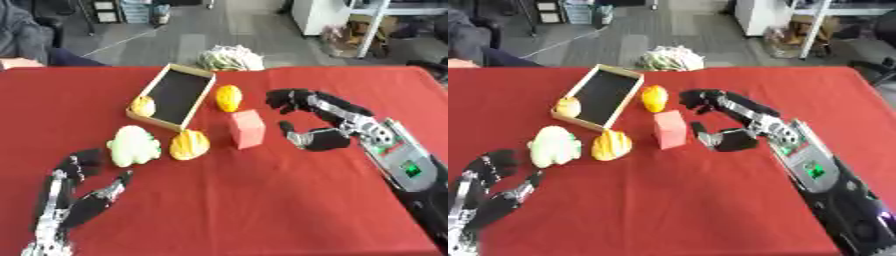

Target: Pick up objects on the table and place them in the box.

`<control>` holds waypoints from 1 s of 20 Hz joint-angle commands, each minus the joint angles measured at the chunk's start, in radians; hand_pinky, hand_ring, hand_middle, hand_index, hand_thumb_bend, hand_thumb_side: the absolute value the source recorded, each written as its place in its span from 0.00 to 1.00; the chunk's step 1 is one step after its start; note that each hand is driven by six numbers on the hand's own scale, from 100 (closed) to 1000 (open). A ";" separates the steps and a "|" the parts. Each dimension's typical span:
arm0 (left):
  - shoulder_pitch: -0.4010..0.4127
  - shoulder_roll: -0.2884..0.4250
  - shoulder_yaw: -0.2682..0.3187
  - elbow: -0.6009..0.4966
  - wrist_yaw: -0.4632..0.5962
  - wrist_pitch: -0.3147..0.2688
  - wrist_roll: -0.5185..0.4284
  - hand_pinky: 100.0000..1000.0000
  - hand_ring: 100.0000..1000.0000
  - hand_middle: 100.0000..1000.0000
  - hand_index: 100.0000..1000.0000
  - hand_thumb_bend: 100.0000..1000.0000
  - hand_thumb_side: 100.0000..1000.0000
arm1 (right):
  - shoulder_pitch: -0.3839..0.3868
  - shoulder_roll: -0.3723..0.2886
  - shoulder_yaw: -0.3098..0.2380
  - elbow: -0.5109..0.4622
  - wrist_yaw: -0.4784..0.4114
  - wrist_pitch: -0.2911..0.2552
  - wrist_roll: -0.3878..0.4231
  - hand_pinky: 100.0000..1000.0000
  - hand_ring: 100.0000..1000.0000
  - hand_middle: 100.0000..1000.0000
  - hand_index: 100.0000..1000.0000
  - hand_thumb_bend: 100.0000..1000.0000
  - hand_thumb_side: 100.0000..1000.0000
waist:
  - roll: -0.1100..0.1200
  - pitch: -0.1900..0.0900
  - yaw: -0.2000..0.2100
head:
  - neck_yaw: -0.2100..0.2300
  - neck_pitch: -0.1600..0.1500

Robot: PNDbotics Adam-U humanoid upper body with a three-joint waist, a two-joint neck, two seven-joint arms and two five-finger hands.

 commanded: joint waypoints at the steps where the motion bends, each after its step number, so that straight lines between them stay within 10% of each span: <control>1: -0.005 0.008 -0.005 -0.012 0.000 -0.002 -0.006 0.71 0.68 0.51 0.69 0.63 0.11 | -0.072 -0.006 0.025 0.080 0.070 -0.051 0.142 0.87 0.95 0.92 0.97 0.06 0.00 | 0.002 -0.025 0.003 | -0.009 0.004; 20: -0.006 0.000 -0.014 -0.011 0.005 -0.001 -0.017 0.71 0.68 0.51 0.69 0.63 0.11 | -0.232 0.142 -0.031 0.334 0.318 -0.150 0.129 0.94 0.99 0.97 1.00 0.20 0.07 | 0.021 -0.032 0.049 | -0.042 0.004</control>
